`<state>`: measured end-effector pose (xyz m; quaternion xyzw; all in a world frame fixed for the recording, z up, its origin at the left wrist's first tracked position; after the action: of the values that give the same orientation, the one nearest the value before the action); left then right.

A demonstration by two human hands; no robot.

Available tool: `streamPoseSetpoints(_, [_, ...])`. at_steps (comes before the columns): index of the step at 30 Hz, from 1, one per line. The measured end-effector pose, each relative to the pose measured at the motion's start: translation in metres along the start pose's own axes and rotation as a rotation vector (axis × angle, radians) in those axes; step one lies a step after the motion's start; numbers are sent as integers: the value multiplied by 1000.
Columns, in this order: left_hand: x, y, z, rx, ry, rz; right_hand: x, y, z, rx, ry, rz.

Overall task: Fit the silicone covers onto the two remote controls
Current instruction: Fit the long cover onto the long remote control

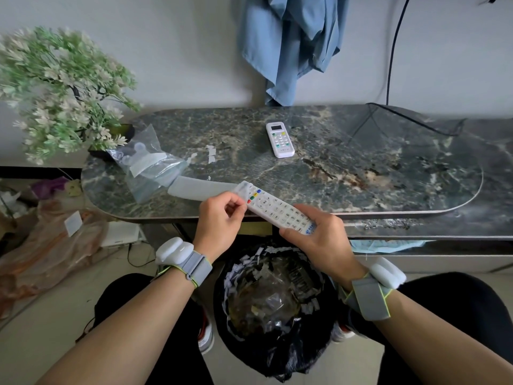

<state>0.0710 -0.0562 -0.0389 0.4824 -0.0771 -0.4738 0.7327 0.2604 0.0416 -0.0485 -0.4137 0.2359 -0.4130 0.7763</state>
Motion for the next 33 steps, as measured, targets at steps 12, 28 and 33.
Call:
streamPoseSetpoints(12, [-17, -10, 26, -180, -10, -124, -15, 3, 18, 124, -69, 172])
streamPoseSetpoints(28, [-19, 21, 21, -400, -12, -418, -12, 11, 12, -295, -392, -175])
streamPoseSetpoints(33, [-21, 28, 24, -353, 143, -420, -12, 4, 18, -229, -218, -44])
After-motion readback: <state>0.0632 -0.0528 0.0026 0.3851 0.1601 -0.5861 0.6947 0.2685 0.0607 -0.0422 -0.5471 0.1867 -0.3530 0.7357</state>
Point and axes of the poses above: each hand's wrist, its own x-axis away from the middle knuckle, its own z-axis out of the back of the hand, y = z × x, the point moved 6 cm from there along -x, towards the middle knuckle, and after that the axes turned 6 degrees about -z, right-handed, at the moved point
